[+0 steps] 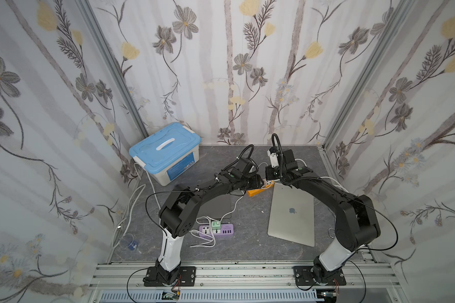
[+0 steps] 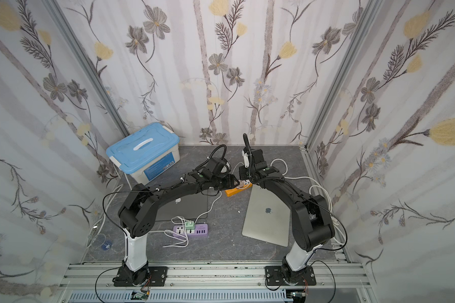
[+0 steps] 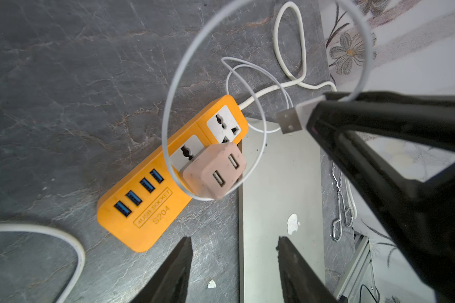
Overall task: Unplug the laptop charger
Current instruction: Place the charging cable at the center of the board.
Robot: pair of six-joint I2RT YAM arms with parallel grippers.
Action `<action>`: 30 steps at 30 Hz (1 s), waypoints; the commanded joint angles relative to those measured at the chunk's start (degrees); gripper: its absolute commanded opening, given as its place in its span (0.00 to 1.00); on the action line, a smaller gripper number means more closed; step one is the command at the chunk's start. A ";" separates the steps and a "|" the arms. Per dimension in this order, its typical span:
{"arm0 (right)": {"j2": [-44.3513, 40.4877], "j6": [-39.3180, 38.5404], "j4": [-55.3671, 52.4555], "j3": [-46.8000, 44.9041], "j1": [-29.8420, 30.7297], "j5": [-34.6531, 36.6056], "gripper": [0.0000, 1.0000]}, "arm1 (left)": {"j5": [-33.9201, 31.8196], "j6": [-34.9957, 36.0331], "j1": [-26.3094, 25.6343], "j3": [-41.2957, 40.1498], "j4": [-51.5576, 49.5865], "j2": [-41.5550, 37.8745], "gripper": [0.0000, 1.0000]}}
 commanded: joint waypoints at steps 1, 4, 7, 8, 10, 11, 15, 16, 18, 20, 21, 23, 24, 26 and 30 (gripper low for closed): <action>-1.38 0.31 -0.63 1.43 -0.20 -3.56 0.07 | -0.32 0.98 0.03 -1.21 0.48 -0.55 0.56; -2.12 0.65 -2.55 2.80 -0.73 -2.34 0.08 | -0.50 0.85 0.01 -1.74 0.41 -0.76 0.56; -1.85 1.15 -4.14 4.93 -2.70 -0.85 0.08 | -0.59 0.76 0.01 -2.08 0.63 -1.01 0.56; -1.34 1.11 -5.05 6.29 -3.61 -0.58 0.07 | -0.68 0.76 -0.07 -2.23 0.60 -1.14 0.56; -0.24 0.55 -6.50 9.51 -5.17 -0.26 0.07 | -0.85 0.85 -0.05 -2.45 0.63 -1.47 0.56; 0.35 -0.06 -7.20 11.37 -5.84 -0.12 0.06 | -1.02 0.98 0.00 -2.73 0.63 -1.80 0.56; 3.52 -1.89 -9.85 18.76 -7.62 0.71 0.07 | -1.75 1.20 0.01 -3.15 0.30 -2.30 0.56; 4.68 -2.25 -10.33 20.42 -7.89 0.86 0.07 | -1.90 1.20 0.01 -3.39 0.26 -2.42 0.56; 7.07 -2.67 -11.35 22.92 -8.17 0.89 0.08 | -1.96 1.20 0.01 -3.59 0.31 -2.55 0.56; 9.54 -2.85 -12.13 24.70 -8.19 0.76 0.07 | -2.13 1.28 0.00 -3.83 0.20 -2.71 0.56; 10.37 -2.85 -12.15 24.82 -8.18 0.72 0.07 | -2.17 1.24 0.00 -3.97 0.18 -2.82 0.56; 11.84 -2.68 -11.75 24.12 -8.19 0.54 0.07 | -2.51 1.55 0.06 -4.18 -0.28 -3.07 0.56; 12.35 -2.57 -11.26 23.51 -8.18 0.40 0.07 | -2.53 1.71 0.01 -4.26 -0.48 -3.27 0.56; 13.70 -2.37 -10.51 22.08 -8.18 0.04 0.08 | -2.79 2.07 0.05 -4.19 -1.16 -3.34 0.56; 16.52 -1.76 -10.39 20.81 -8.27 -1.28 0.10 | -2.97 2.34 0.01 -4.13 -1.64 -3.60 0.56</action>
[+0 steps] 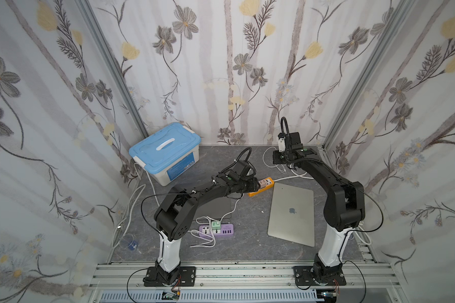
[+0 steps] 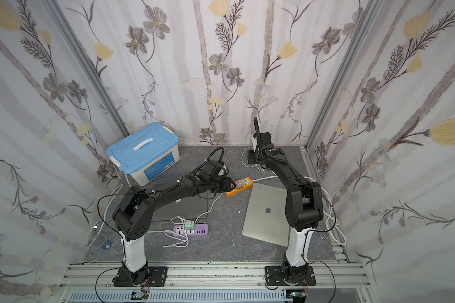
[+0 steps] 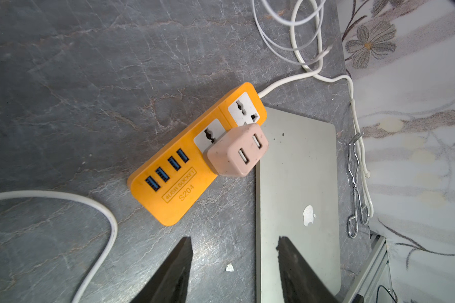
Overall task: Unplug the laptop charger
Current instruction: Place the charging cable at the center of the board.
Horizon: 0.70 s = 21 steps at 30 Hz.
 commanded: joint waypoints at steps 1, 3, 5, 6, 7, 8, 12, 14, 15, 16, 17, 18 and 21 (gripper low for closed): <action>1.70 0.01 1.49 -0.75 -0.07 -1.45 0.10 | -0.77 0.98 0.08 -0.05 -0.47 -0.59 0.56; 2.32 0.30 1.94 -1.61 -0.09 -1.76 0.11 | -0.77 0.94 0.08 -0.11 -0.58 -0.72 0.56; 2.48 0.63 2.43 -2.51 -0.18 -2.16 0.13 | -0.98 0.85 0.12 -0.36 -0.82 -0.77 0.56; 2.66 0.74 2.72 -2.89 -0.21 -2.34 0.14 | -1.09 0.91 0.08 -0.45 -0.86 -0.81 0.56; 2.76 0.73 2.97 -3.24 -0.30 -2.41 0.15 | -1.24 0.91 0.08 -0.56 -1.01 -0.81 0.56; 2.92 0.85 3.24 -3.51 -0.36 -2.50 0.15 | -1.35 0.98 0.08 -0.67 -0.95 -0.81 0.56; 4.27 0.73 3.47 -3.29 -1.09 -1.92 0.17 | -1.42 0.98 0.08 -0.93 -1.26 -0.81 0.56; 4.85 0.83 3.54 -2.78 -2.14 -2.70 0.18 | -1.40 0.98 0.08 -1.08 -1.39 -1.05 0.56; 4.98 0.92 3.54 -2.52 -2.68 -3.37 0.20 | -1.42 0.98 0.08 -1.27 -1.31 -1.16 0.56; 4.83 0.84 3.59 -2.48 -3.00 -3.72 0.23 | -1.52 0.98 0.08 -1.45 -1.33 -1.35 0.56; 4.49 0.71 3.53 -2.55 -3.17 -3.73 0.29 | -1.74 0.94 0.09 -1.74 -1.29 -1.54 0.56; 3.81 0.45 3.85 -2.98 -3.15 -3.62 0.35 | -2.03 0.90 0.08 -1.96 -1.41 -1.63 0.55; -0.58 0.31 6.97 -7.20 -2.86 -3.35 0.50 | -3.18 0.48 0.08 -2.51 -2.08 -1.67 0.55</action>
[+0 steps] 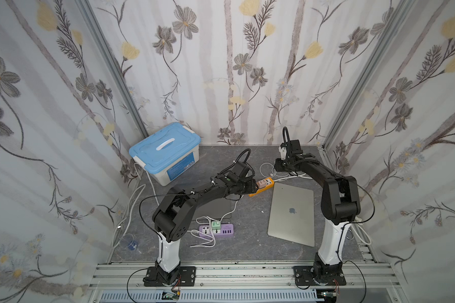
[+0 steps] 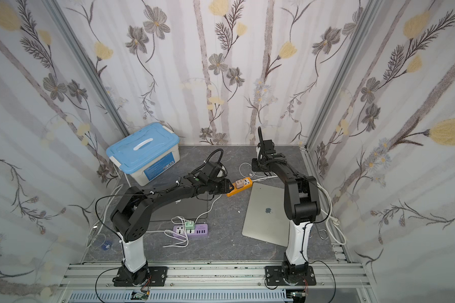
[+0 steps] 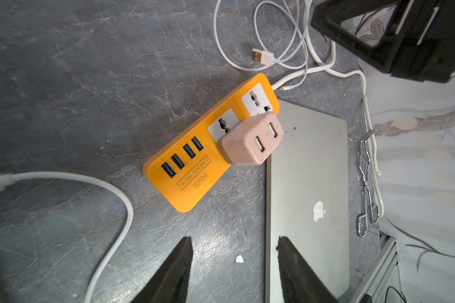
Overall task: Unplug the laptop charger
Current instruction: Place the charging cable at the center of the board, then remove the plug from the socket.
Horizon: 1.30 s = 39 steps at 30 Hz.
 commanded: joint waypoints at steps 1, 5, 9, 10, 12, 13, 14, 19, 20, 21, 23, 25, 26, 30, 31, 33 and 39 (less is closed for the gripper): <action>-5.02 -0.83 6.11 -3.82 0.56 -0.43 0.55 | -1.88 0.37 0.05 -0.50 -0.94 -0.26 0.55; -12.55 -1.10 9.18 -10.83 2.72 1.02 0.66 | -2.61 0.02 0.31 0.05 -2.05 0.94 0.53; -17.72 -0.60 10.56 -17.01 6.39 1.33 0.71 | -2.90 0.06 0.92 2.25 -3.88 3.18 0.52; -18.51 -0.37 10.85 -18.14 7.43 1.57 0.71 | -3.06 0.14 1.01 2.82 -4.33 3.71 0.52; -20.06 0.50 11.81 -20.71 9.75 2.06 0.73 | -3.50 0.30 1.19 4.12 -5.61 4.85 0.52; -20.60 0.93 12.31 -21.70 10.58 2.22 0.73 | -3.75 0.33 1.28 4.56 -6.00 5.32 0.51; -20.98 1.52 12.86 -22.59 11.41 2.41 0.74 | -4.10 0.41 1.28 5.12 -6.47 5.75 0.51; -19.65 2.59 13.92 -23.82 13.37 2.43 0.74 | -4.48 0.16 1.46 6.00 -7.46 7.38 0.51; -19.32 2.64 14.04 -23.78 13.65 2.48 0.74 | -4.48 0.02 1.46 6.00 -7.35 7.73 0.51; -18.94 2.68 14.13 -23.70 13.86 2.52 0.74 | -4.39 -0.15 1.44 5.96 -7.10 7.91 0.51; -18.57 2.94 14.16 -23.47 14.20 3.16 0.74 | -4.48 -0.60 1.47 5.67 -6.81 8.09 0.51; -17.99 2.95 14.14 -23.11 14.44 3.40 0.73 | -4.48 -0.89 1.46 5.13 -6.43 8.19 0.51; -17.67 2.87 14.01 -22.91 14.58 3.57 0.73 | -4.40 -0.99 1.46 4.86 -6.23 8.28 0.51; -16.40 2.82 13.87 -22.46 14.92 4.52 0.70 | -4.22 -1.43 1.55 4.19 -5.83 8.61 0.51; -16.14 2.86 13.97 -22.46 14.96 4.66 0.70 | -4.13 -1.51 1.55 4.07 -5.71 8.63 0.51; -15.46 3.01 14.14 -22.37 15.03 4.85 0.69 | -3.96 -1.69 1.64 3.83 -5.62 8.71 0.51; -13.71 3.12 14.22 -21.30 15.11 5.27 0.68 | -3.95 -1.86 1.80 3.04 -5.38 8.24 0.51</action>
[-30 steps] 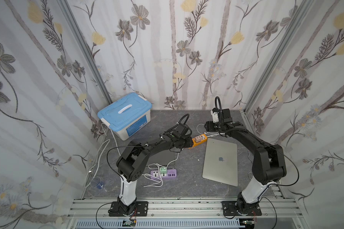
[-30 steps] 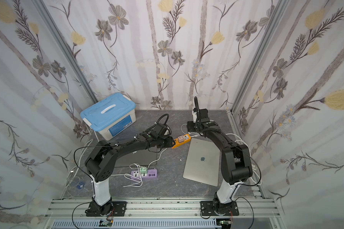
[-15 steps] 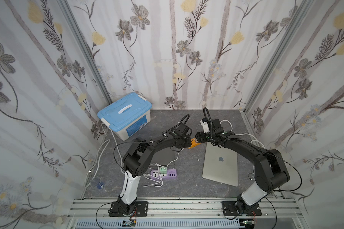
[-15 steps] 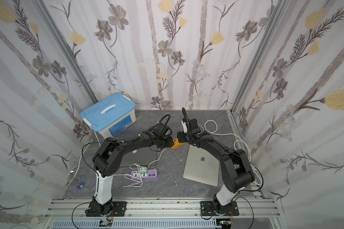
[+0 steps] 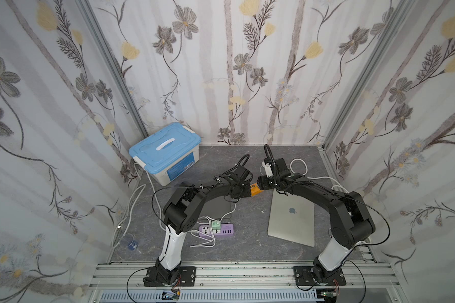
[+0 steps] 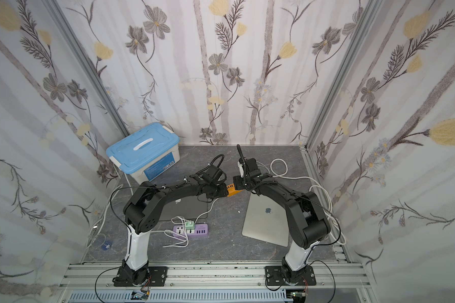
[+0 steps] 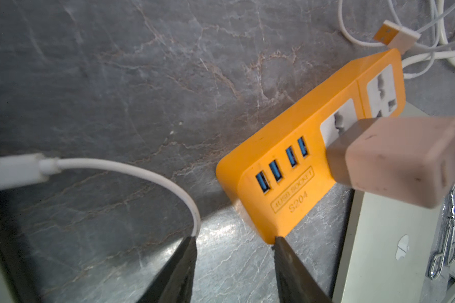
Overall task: Unplug the laptop charger
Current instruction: Remove the plug from the socket.
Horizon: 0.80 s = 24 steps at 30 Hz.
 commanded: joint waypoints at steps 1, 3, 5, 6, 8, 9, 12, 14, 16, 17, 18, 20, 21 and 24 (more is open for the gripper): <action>0.89 0.48 3.00 1.18 0.01 0.96 0.67 | -0.02 -0.36 0.14 -0.39 1.15 -0.50 0.51; 1.46 0.39 2.76 1.86 0.08 0.96 0.67 | 0.45 -0.45 0.24 -0.94 2.34 -1.20 0.51; 2.04 0.39 2.70 2.39 0.17 1.05 0.66 | 0.71 -0.54 0.24 -1.22 2.80 -1.78 0.51; 2.33 0.33 2.62 2.65 0.16 1.13 0.65 | 0.89 -0.47 0.24 -1.17 3.00 -2.03 0.51; 2.95 0.19 2.32 3.05 0.27 1.35 0.64 | 1.24 -0.41 0.24 -1.31 3.36 -2.58 0.51; 3.22 0.16 2.25 3.23 0.32 1.61 0.63 | 1.26 -0.36 0.19 -1.21 3.41 -2.74 0.51; 3.83 0.13 2.25 3.32 0.41 1.99 0.62 | 1.16 -0.31 0.33 -1.00 3.58 -3.01 0.51; 4.16 0.11 2.24 3.32 0.49 2.08 0.60 | 1.04 -0.33 0.38 -0.65 3.50 -2.73 0.51; 4.29 0.08 2.07 3.33 0.59 2.26 0.57 | 0.91 -0.30 0.58 -0.10 3.33 -2.12 0.51; 4.32 0.06 1.96 3.26 0.59 2.44 0.56 | 0.75 -0.35 0.67 0.25 3.23 -1.72 0.51; 4.29 0.04 1.87 3.24 0.69 2.62 0.55 | 0.57 -0.41 0.71 0.45 3.18 -1.41 0.51; 4.30 -0.11 1.72 3.14 0.77 2.91 0.55 | 0.36 -0.53 0.93 0.77 3.52 -0.91 0.52; 4.30 -0.22 1.72 3.06 0.80 3.03 0.55 | 0.29 -0.67 1.02 0.78 3.73 -0.65 0.51; 4.45 -0.31 1.55 3.06 0.80 3.25 0.52 | 0.85 -1.15 1.44 1.16 4.14 0.37 0.51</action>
